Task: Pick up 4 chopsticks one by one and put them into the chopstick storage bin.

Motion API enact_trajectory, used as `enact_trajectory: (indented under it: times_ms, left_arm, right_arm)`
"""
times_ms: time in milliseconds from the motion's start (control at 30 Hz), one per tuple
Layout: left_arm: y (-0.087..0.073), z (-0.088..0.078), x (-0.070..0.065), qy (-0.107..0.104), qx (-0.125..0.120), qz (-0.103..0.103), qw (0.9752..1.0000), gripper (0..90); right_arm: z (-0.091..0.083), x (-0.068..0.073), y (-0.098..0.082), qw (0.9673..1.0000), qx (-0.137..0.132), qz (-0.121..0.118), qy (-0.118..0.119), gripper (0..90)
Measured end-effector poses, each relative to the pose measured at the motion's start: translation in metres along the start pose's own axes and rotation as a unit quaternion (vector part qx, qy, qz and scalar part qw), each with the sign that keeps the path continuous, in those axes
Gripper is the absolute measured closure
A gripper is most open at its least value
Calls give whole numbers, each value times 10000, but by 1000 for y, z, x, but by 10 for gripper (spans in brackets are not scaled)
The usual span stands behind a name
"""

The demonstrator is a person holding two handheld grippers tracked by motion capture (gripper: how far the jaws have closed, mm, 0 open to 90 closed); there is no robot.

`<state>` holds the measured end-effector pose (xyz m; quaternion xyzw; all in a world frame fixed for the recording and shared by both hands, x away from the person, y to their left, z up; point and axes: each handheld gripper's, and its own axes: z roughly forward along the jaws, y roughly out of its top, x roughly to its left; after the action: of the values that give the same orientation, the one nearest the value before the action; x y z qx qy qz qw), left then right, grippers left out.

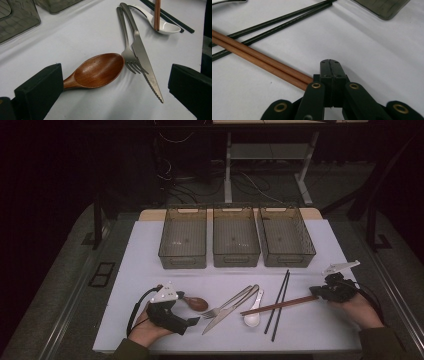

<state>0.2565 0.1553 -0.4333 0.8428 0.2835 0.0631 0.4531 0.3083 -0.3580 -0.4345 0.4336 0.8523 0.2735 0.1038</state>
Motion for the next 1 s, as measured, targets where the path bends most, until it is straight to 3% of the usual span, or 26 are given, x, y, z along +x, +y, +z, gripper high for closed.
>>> enact_trajectory:
  times_ms: [300, 367, 467, 567, 667, 800, 1000]
  left_arm:
    - [0, 1, 0, -10, 16, 19, 10000, 0]
    - [0, 1, 0, -14, 20, 22, 10000, 0]
    - [0, 1, 0, -11, 18, 14, 10000, 0]
    - [0, 0, 0, -12, 17, 14, 10000, 0]
    - [0, 1, 0, -17, 28, 17, 10000, 0]
    - [0, 1, -1, -20, 20, 1, 10000, 0]
    - [0, 1, -1, -33, 19, 0, 10000, 0]
  right_arm:
    - [-5, 4, -5, 10000, 19, -76, 37, 890]
    - [-6, 5, -2, 9999, -4, -90, 59, 850]
    - [-8, 11, 3, 9993, -93, -315, 192, 760]
    - [-8, 20, 10, 9973, -202, -536, 452, 679]
    - [-8, 32, 18, 9933, -277, -779, 810, 597]
    - [-3, 51, 32, 9850, -259, -1226, 1186, 542]
    - [9, 76, 51, 9738, -70, -1726, 1477, 476]
